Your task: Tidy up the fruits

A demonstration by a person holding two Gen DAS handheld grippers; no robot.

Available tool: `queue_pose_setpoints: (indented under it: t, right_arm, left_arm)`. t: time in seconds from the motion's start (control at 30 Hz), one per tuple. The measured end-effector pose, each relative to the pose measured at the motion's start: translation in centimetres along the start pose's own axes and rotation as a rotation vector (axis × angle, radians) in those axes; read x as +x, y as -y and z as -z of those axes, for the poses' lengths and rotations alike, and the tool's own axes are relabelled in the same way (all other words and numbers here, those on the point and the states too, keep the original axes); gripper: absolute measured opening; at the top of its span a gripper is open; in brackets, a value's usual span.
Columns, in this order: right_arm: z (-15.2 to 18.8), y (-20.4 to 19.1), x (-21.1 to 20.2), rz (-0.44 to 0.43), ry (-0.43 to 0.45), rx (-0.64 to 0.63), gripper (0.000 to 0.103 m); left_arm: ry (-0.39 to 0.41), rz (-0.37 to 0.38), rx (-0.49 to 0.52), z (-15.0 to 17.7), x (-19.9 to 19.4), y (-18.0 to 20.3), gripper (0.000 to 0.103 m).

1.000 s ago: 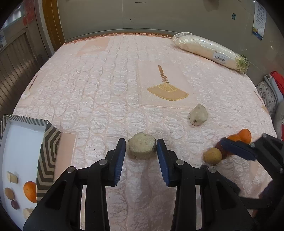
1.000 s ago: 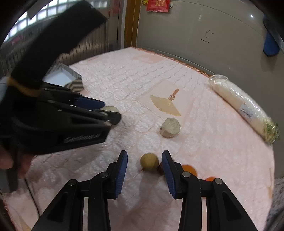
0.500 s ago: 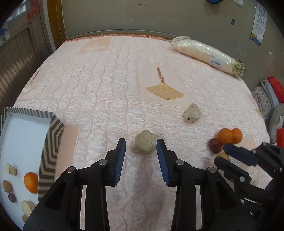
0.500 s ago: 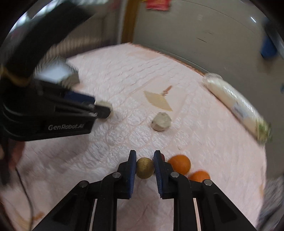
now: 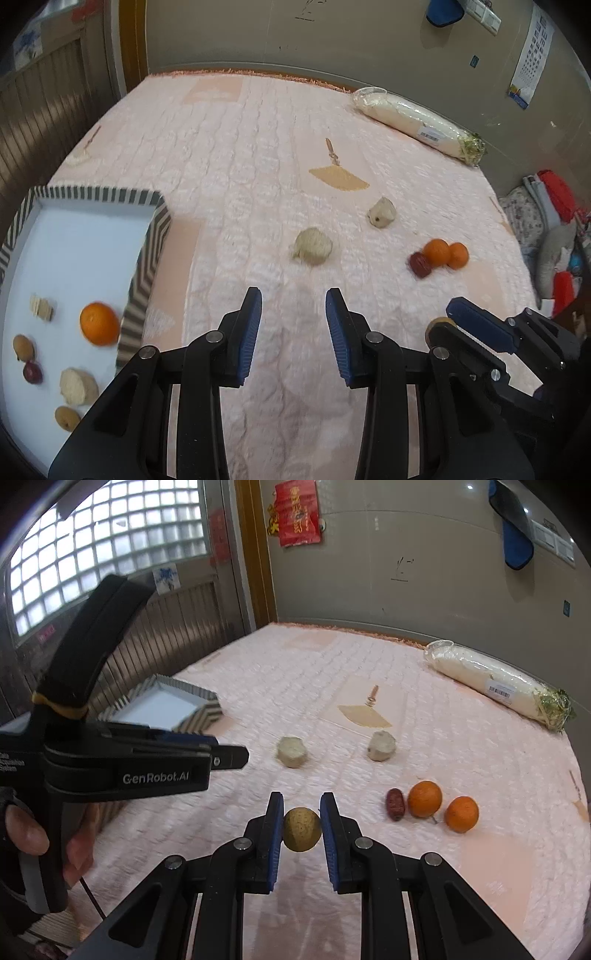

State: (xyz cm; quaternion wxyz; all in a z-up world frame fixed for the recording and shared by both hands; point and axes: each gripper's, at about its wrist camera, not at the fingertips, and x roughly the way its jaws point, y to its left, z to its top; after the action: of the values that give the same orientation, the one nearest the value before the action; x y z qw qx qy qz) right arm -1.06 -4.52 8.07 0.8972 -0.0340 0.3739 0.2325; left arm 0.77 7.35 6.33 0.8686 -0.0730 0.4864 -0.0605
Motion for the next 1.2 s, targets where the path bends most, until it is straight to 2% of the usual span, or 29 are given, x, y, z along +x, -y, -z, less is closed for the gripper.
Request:
queue_pose_setpoints:
  t: [0.1,0.23,0.33,0.4,0.57,0.73,0.83,1.07,1.1,1.2]
  right_arm:
    - [0.0,-0.6,-0.4,0.006,0.013,-0.005,0.019]
    - [0.2,-0.6,-0.3,0.018,0.008,0.005,0.019]
    - [0.6,0.0,-0.3,0.025,-0.002,0.016,0.019]
    - [0.8,0.4,-0.2,0.026,-0.009,0.027,0.019]
    - [1.0,1.2,-0.1,0.024,-0.011,0.037,0.019]
    - [1.3,1.8,0.1,0.017,-0.019,0.047,0.019]
    - [1.3,2.0,0.3,0.013,-0.022,0.054,0.019]
    - [1.4,2.2,0.7,0.005,-0.027,0.060,0.019]
    - [1.3,2.2,0.7,0.005,-0.024,0.061,0.019]
    - [1.2,2.2,0.5,0.004,-0.016,0.064,0.019]
  left_arm:
    - [-0.013,0.026,-0.030,0.2,-0.4,-1.0,0.035]
    - [-0.013,0.023,-0.036,-0.2,-0.7,-1.5,0.035]
    - [-0.062,0.087,-0.070,-0.8,0.2,-1.9,0.035]
    - [-0.084,0.096,-0.073,-1.3,0.9,-1.8,0.035]
    - [-0.089,0.078,-0.064,-2.9,3.0,-0.3,0.036]
    - [-0.123,-0.040,0.030,-4.2,6.4,2.1,0.036]
    - [-0.137,-0.057,0.042,-4.7,8.0,2.6,0.036]
    - [-0.118,-0.110,0.091,-4.7,8.6,3.2,0.035]
    - [-0.114,-0.111,0.095,-4.6,8.5,3.1,0.031]
    - [-0.106,-0.097,0.082,-4.1,7.9,2.6,0.031]
